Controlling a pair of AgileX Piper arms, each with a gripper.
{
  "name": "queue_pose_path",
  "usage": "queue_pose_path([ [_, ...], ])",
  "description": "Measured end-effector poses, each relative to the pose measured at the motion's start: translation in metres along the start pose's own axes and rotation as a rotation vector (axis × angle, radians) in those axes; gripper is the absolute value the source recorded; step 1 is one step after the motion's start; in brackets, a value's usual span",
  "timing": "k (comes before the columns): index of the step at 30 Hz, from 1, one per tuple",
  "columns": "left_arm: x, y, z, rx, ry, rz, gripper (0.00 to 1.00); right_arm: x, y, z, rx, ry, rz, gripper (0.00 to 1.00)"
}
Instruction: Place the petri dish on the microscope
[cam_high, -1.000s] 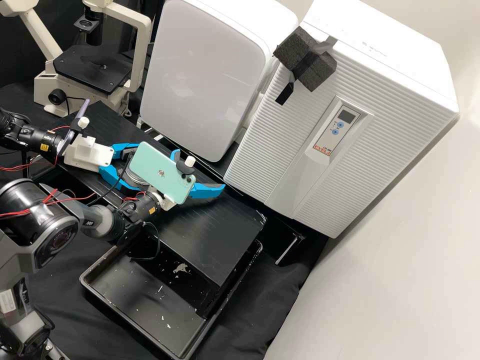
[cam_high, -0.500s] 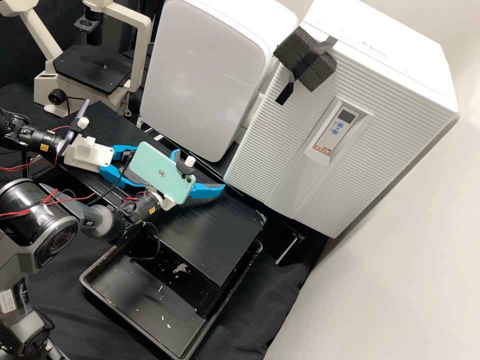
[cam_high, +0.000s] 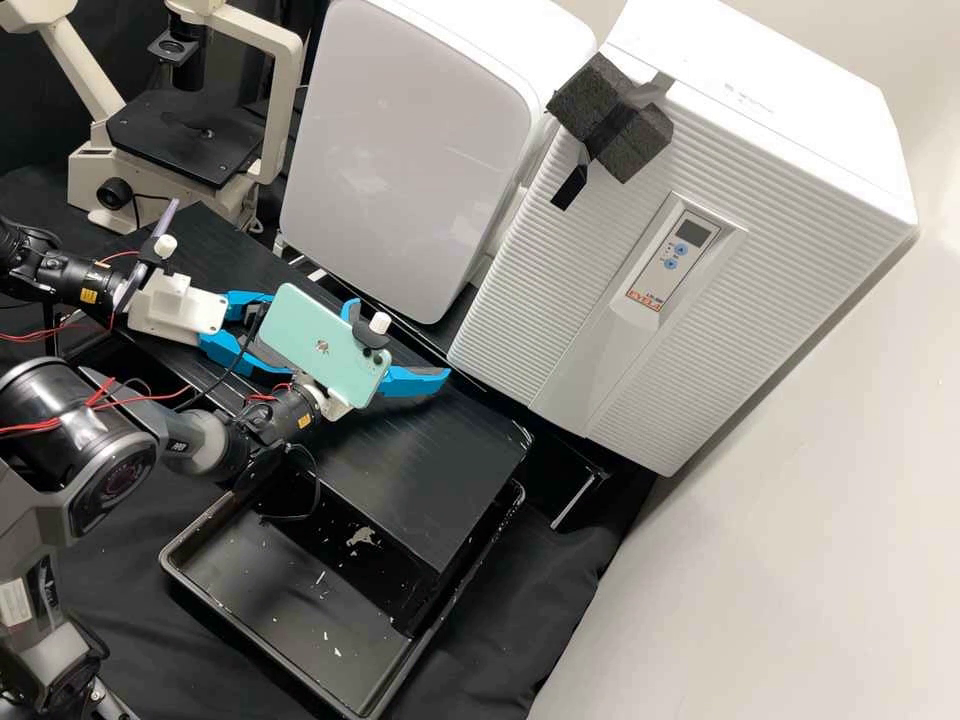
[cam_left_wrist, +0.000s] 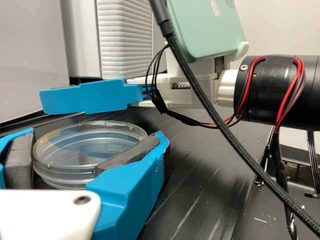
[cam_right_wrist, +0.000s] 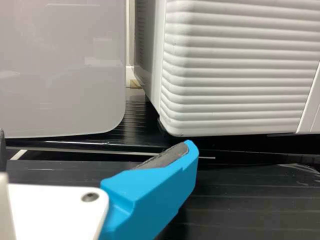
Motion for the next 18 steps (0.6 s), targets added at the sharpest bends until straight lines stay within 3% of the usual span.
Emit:
queue_pose_path([
  [10,-0.023,0.002,-0.011,-0.001,0.042,0.014,0.0,0.0,0.0,0.0,0.0,0.0,0.0,1.0],
  [18,-0.059,0.014,-0.03,-0.01,0.137,0.024,0.0,0.0,0.0,0.0,0.0,0.0,0.0,1.0],
])
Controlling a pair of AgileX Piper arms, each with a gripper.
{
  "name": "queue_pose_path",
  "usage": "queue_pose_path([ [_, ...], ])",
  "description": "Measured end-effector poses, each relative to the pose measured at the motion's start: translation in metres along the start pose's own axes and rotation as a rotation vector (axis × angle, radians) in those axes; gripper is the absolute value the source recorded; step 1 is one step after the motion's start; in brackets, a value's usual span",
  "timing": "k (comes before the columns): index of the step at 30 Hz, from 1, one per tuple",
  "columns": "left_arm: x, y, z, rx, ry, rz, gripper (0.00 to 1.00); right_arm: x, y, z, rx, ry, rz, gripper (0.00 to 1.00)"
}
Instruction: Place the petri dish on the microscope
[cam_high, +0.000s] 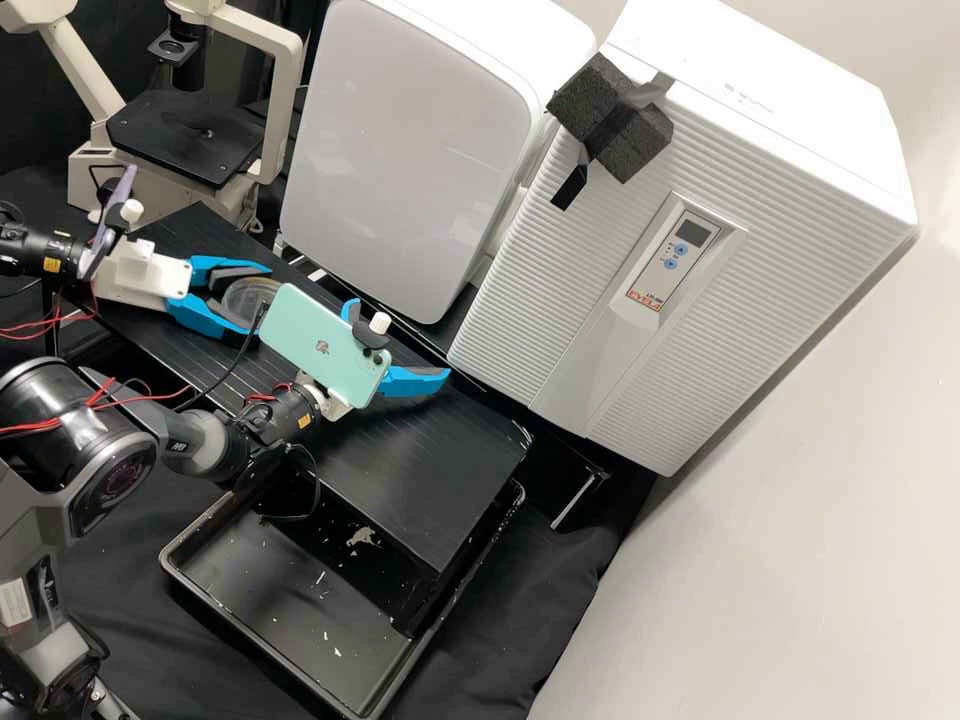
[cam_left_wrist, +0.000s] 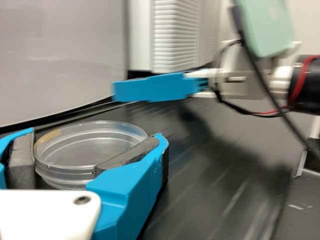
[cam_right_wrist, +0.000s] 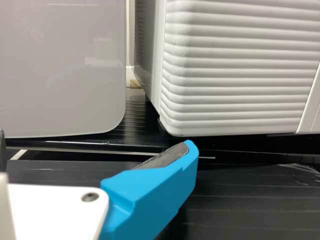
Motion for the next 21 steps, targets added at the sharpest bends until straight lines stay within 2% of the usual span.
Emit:
queue_pose_path([
  [3,-0.016,0.009,-0.009,-0.014,0.051,0.007,0.0,0.0,0.0,0.0,0.0,0.0,0.0,1.0],
  [7,-0.034,0.021,-0.017,-0.047,0.092,0.043,0.0,0.0,0.0,0.0,0.0,0.0,0.0,1.0],
  [15,-0.068,0.048,-0.038,-0.058,0.19,0.157,0.0,0.0,0.0,0.0,0.0,0.0,0.0,1.0],
  [17,-0.073,0.051,-0.047,-0.065,0.219,0.186,0.0,0.0,0.0,0.0,0.0,0.0,0.0,1.0],
  [21,-0.085,0.055,-0.068,-0.082,0.301,0.21,0.0,0.0,0.0,0.0,0.0,0.0,0.0,1.0],
])
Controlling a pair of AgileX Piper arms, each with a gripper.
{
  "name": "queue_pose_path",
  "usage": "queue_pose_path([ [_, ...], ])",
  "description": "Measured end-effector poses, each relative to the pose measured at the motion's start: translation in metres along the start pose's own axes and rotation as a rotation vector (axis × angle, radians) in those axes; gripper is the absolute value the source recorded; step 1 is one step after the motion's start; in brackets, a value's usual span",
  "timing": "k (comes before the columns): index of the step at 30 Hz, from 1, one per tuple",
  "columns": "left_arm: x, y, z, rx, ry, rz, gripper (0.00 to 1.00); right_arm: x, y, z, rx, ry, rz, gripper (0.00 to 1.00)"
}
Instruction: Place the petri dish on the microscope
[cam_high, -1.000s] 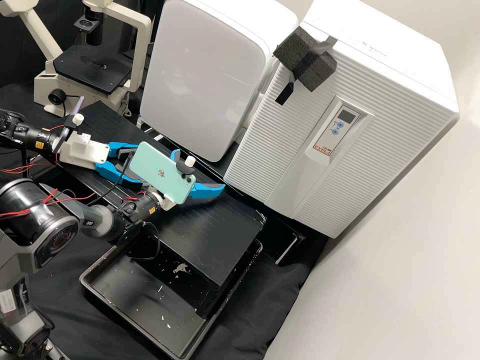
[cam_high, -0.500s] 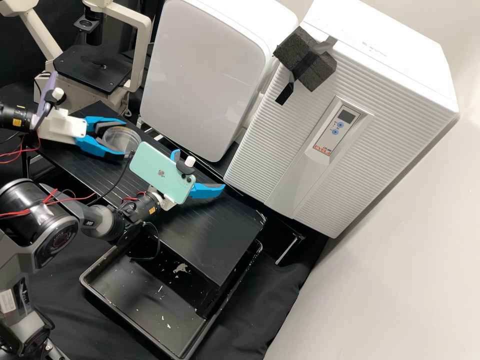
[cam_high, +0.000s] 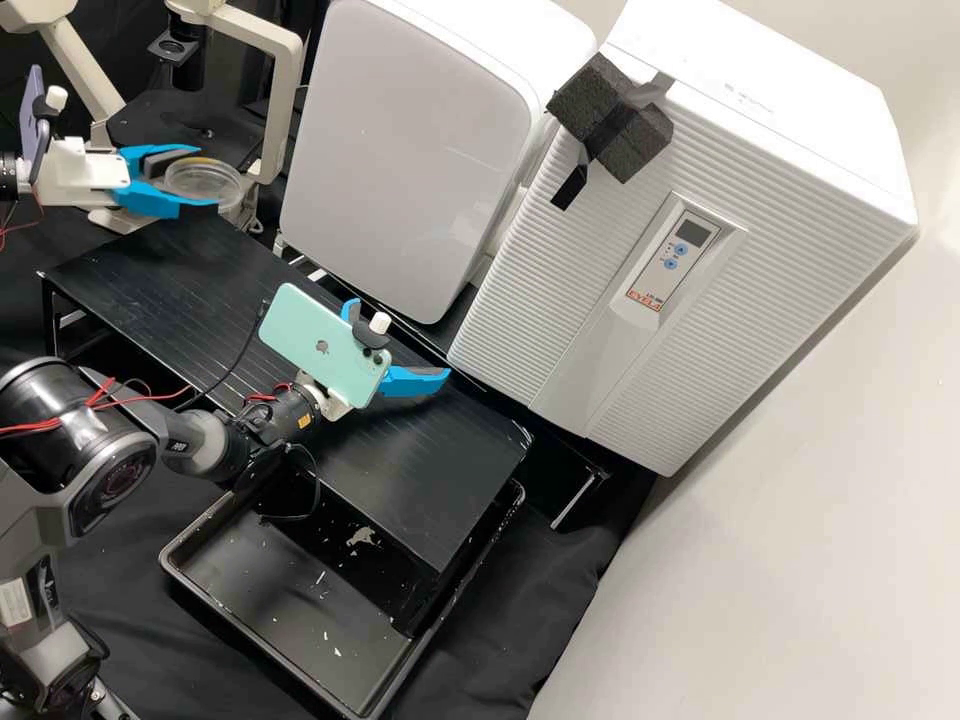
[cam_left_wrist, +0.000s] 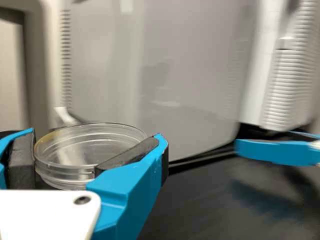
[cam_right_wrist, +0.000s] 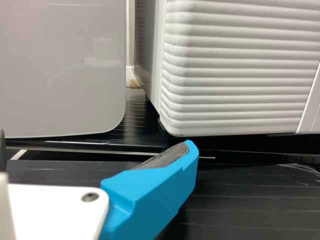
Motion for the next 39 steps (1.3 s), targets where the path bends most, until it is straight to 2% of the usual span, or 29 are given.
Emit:
queue_pose_path([
  [9,0.002,0.002,-0.048,-0.011,0.131,0.009,0.0,0.0,0.0,0.0,0.0,0.0,0.0,1.0],
  [14,0.007,-0.004,-0.07,-0.025,0.2,-0.025,0.0,0.0,0.0,0.0,0.0,0.0,0.0,1.0],
  [16,0.011,-0.001,-0.077,-0.03,0.222,-0.014,0.0,0.0,0.0,0.0,0.0,0.0,0.0,1.0],
  [18,0.013,0.001,-0.082,-0.036,0.244,-0.004,0.0,0.0,0.0,0.0,0.0,0.0,0.0,1.0],
  [20,0.015,0.004,-0.088,-0.024,0.267,-0.001,0.0,0.0,0.0,0.0,0.0,0.0,0.0,1.0],
  [29,0.028,0.018,-0.109,-0.022,0.339,-0.004,0.0,0.0,0.0,0.0,0.0,0.0,0.0,1.0],
  [36,0.038,0.019,-0.115,-0.018,0.344,-0.005,0.0,0.0,0.0,0.0,0.0,0.0,0.0,1.0],
  [39,0.041,0.016,-0.116,-0.026,0.346,-0.008,0.0,0.0,0.0,0.0,0.0,0.0,0.0,1.0],
])
